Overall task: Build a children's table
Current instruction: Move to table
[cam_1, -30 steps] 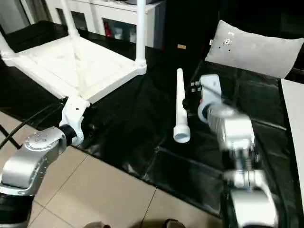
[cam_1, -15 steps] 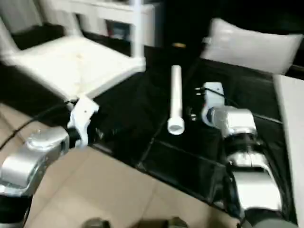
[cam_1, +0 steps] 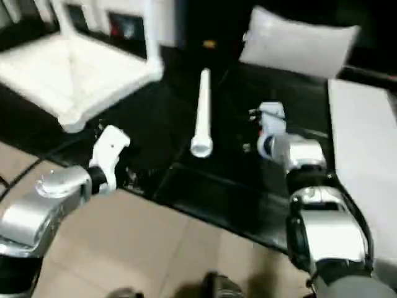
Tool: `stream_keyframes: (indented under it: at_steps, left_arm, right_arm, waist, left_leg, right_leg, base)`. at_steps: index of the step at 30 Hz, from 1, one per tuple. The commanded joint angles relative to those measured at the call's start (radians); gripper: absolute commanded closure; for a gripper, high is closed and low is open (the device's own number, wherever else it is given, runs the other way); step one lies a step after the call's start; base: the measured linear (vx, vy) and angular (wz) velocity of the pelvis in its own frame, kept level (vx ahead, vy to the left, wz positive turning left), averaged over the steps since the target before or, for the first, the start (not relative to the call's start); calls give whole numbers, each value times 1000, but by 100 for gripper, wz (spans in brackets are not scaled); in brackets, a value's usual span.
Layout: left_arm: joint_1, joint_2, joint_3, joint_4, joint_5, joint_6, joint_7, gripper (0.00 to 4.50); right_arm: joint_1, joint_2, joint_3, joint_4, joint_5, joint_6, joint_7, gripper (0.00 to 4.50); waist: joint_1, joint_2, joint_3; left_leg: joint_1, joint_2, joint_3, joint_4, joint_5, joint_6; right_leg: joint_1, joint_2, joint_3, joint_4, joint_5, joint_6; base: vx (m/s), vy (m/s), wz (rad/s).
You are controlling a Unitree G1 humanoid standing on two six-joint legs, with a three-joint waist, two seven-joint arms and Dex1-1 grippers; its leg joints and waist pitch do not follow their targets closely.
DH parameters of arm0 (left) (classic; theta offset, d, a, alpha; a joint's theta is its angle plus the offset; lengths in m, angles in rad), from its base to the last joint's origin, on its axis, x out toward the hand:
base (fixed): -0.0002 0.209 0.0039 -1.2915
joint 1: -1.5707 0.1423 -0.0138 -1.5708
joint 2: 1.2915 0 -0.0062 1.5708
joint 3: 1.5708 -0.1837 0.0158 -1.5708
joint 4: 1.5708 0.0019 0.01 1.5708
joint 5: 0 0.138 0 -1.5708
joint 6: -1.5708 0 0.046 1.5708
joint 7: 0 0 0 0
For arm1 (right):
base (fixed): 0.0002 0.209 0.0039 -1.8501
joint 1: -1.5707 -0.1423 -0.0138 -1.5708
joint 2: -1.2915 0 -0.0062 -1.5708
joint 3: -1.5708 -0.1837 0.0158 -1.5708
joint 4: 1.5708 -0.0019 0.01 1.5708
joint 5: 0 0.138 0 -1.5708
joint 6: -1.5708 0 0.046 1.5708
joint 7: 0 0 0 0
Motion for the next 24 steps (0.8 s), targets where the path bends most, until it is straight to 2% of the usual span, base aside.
stream_keyframes:
  at_steps: [1,2,3,4,5,6,7,8,9,10,11,12,13,14,15,16,17,18,19,20,21,22,23,24]
  left_arm:
    - [19,-19,26,8,39,-59,69,26]
    - [24,-35,27,14,54,-75,103,26]
    - [28,-48,30,17,63,-84,127,26]
    - [33,-66,35,20,62,-92,148,26]
    - [33,-66,35,20,62,-92,148,26]
    - [37,-72,35,18,61,-106,152,26]
    - [40,-85,38,24,68,-125,175,26]
    - [45,-102,46,23,66,-138,193,26]
    - [49,-115,54,20,66,-135,211,26]
    - [53,-126,57,22,79,-147,239,26]
    - [55,-126,57,22,83,-147,243,26]
    - [62,-132,61,23,84,-159,248,26]
    - [73,-139,74,23,76,-165,250,26]
    - [77,-142,80,22,73,-165,250,26]
    - [82,-143,82,21,73,-168,253,26]
    - [90,-144,85,20,82,-169,266,26]
    - [93,-142,85,20,89,-168,277,26]
    - [94,-150,98,22,78,-173,283,26]
    - [95,-156,108,23,63,-174,281,26]
    - [94,-156,115,23,58,-154,282,26]
    - [93,-156,124,26,61,-129,293,26]
    - [95,-149,123,32,68,-150,292,26]
    - [95,-148,123,34,69,-156,292,26]
    - [96,-144,119,34,75,-161,288,26]
  right_arm:
    - [44,26,-32,-141,49,-85,28,0]
    - [84,34,-41,-217,62,-74,28,0]
    - [126,46,-52,-297,78,-59,27,0]
    - [186,63,-57,-408,98,-45,31,0]
    - [186,63,-57,-408,98,-45,31,0]
    - [220,69,-51,-471,107,-24,35,0]
    - [268,83,-46,-553,121,-1,31,0]
    - [321,100,-41,-642,139,23,26,0]
    - [366,114,-31,-713,146,36,19,0]
    - [442,130,-8,-811,147,35,-2,0]
    - [461,135,-4,-832,147,37,-11,0]
    - [496,148,1,-872,150,32,-21,0]
    - [537,160,7,-916,154,17,-23,0]
    - [552,164,11,-931,154,13,-24,0]
    - [573,169,15,-955,150,17,-28,0]
    - [599,175,21,-985,142,28,-39,0]
    - [610,180,20,-1001,140,39,-47,0]
    - [617,187,15,-1015,145,51,-55,0]
    - [623,193,12,-1029,150,61,-60,0]
    - [625,193,14,-1033,149,62,-61,0]
    - [632,195,16,-1050,148,72,-65,0]
    - [645,199,17,-1080,155,96,-82,0]
    - [648,200,17,-1086,157,100,-86,0]
    - [651,201,18,-1096,160,105,-91,0]
  waist:
    - [19,-48,-50]
    - [17,-22,-59]
    - [49,-23,-87]
    - [81,-5,-94]
    - [81,-5,-94]
    - [60,13,-110]
    - [54,2,-103]
    - [39,-6,-71]
    - [-3,-2,-49]
    - [-28,67,-55]
    - [-28,67,-55]
    - [58,81,-82]
    - [94,84,-91]
    - [45,37,-103]
    - [43,-20,-69]
    - [45,9,-82]
    - [40,-14,-79]
    - [41,3,-93]
    - [22,20,-96]
    - [20,37,-105]
    - [13,34,-107]
    - [12,26,-101]
    - [17,21,-97]
    - [32,18,-99]
  left_leg:
    - [66,-77,21,125,-275,40]
    - [34,-89,12,121,-227,82]
    - [-43,-99,-16,56,-153,114]
    - [-24,-58,-44,-24,-75,106]
    - [-24,-58,-44,-24,-75,106]
    - [-35,-45,-71,-65,42,122]
    - [-28,-46,-61,-68,3,134]
    - [3,-97,-32,-39,-151,134]
    - [72,-135,-15,25,-266,140]
    - [90,-14,-66,-39,-417,192]
    - [90,-14,-66,-39,-417,192]
    - [-159,96,-102,-213,-621,52]
    - [-129,81,-79,-179,-616,88]
    - [-108,77,-80,-135,-510,81]
    - [-63,-47,-55,86,-197,-29]
    - [-54,-53,-58,83,-91,-8]
    - [-135,-55,-79,52,-54,10]
    - [-116,-40,-89,-17,-30,2]
    - [-118,-23,-108,-68,-13,13]
    - [-108,-13,-114,-81,-4,13]
    - [-99,-11,-104,-91,-19,50]
    - [-99,-25,-92,-88,-56,93]
    - [-101,-28,-91,-79,-52,111]
    - [-112,-25,-101,-53,-22,143]
  right_leg:
    - [-119,8,109,-356,-1189,243]
    - [-59,-33,157,-335,-1153,239]
    - [67,-31,190,-251,-901,272]
    - [75,-21,205,-220,-563,222]
    - [75,-21,205,-220,-563,222]
    - [95,18,152,-185,-45,53]
    - [87,32,141,-219,-62,28]
    - [47,77,102,-316,-447,95]
    - [-33,142,1,-442,-794,239]
    - [-17,153,-192,-471,-514,335]
    - [-17,153,-192,-471,-514,335]
    - [168,-28,-76,1,-61,-4]
    - [166,-30,1,53,-228,24]
    - [187,-60,92,48,-350,76]
    - [45,-150,51,-262,-1129,222]
    - [25,-142,102,-267,-1156,205]
    - [95,-138,101,-226,-992,217]
    - [101,-117,97,-209,-747,179]
    - [112,-80,71,-184,-424,101]
    - [118,-72,56,-179,-298,61]
    - [125,-82,56,-191,-200,5]
    - [133,-108,67,-221,-317,-28]
    - [137,-130,82,-236,-392,-38]
    - [147,-179,116,-253,-483,-64]
  base:
    - [50,-242,41]
    - [52,-260,22]
    - [58,-169,17]
    - [58,-169,17]
    - [25,-153,13]
    - [-92,-157,12]
    - [-92,-157,12]
    - [-151,-124,26]
    - [-187,-128,9]
    - [-187,-128,9]
    - [31,143,-49]
    - [290,261,-54]
    - [290,261,-54]
    - [106,4,-41]
    - [-102,-57,-34]
    - [-102,-57,-34]
    - [0,0,0]
    - [0,0,0]
    - [0,0,0]
    - [-54,-23,-4]
    - [-53,5,-4]
    - [-53,5,-4]
    - [0,0,0]
    - [-23,87,-2]
